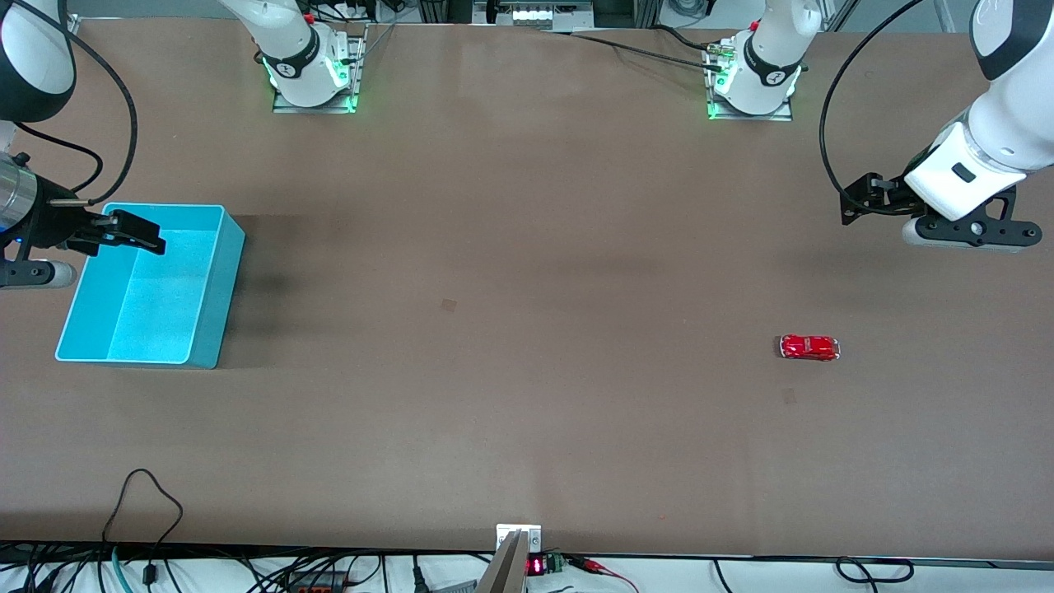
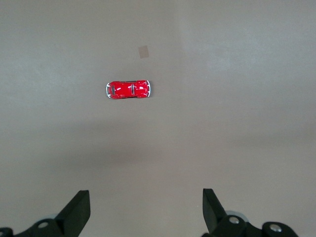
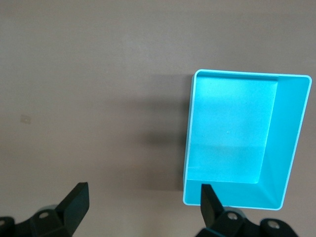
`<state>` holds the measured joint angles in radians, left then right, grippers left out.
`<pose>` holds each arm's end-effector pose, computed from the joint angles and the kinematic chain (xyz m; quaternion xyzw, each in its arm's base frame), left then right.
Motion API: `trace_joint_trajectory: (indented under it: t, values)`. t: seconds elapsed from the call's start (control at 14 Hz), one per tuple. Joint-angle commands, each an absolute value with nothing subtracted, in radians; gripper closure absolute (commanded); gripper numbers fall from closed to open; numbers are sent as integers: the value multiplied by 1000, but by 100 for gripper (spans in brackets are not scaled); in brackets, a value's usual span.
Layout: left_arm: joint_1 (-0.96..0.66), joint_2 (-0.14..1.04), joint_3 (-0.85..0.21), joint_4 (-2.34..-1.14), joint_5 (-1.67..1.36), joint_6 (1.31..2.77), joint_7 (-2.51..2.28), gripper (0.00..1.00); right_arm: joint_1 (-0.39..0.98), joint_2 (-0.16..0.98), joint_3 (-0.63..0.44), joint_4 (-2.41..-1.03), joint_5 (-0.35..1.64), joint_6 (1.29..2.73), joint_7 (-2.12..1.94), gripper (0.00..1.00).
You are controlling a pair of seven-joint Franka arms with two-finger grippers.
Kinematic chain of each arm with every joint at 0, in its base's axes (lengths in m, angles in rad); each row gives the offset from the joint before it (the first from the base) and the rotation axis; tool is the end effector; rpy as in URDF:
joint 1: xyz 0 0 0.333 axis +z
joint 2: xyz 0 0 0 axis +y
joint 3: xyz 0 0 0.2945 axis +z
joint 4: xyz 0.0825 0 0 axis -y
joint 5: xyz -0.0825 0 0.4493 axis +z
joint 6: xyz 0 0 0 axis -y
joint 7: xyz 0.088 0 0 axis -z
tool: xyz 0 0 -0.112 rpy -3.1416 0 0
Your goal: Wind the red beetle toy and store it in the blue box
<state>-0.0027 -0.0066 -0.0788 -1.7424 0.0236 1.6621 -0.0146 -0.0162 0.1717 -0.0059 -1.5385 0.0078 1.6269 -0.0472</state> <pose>0.6150 -0.0479 0.5175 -0.9986 0.0349 0.0362 0.0137 0.6662 -0.0137 0.5094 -0.9991 -0.0122 0.0415 0.0048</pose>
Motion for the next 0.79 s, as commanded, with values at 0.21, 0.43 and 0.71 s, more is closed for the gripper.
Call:
trace_joint_trajectory:
  t: [0.21, 0.43, 0.71]
  values:
    - [-15, 23, -124, -1669, -58, 1478, -12, 0, -21, 153, -8, -1559, 25, 1626, -38, 0]
    - [-25, 58, -158, -1611, -71, 1376, 8, 0, -21, 153, -9, -1559, 25, 1631, -38, 0]
    - [-8, 97, -150, -1589, -46, 1388, 309, 0, -23, 155, -11, -1559, 25, 1635, -38, 0]
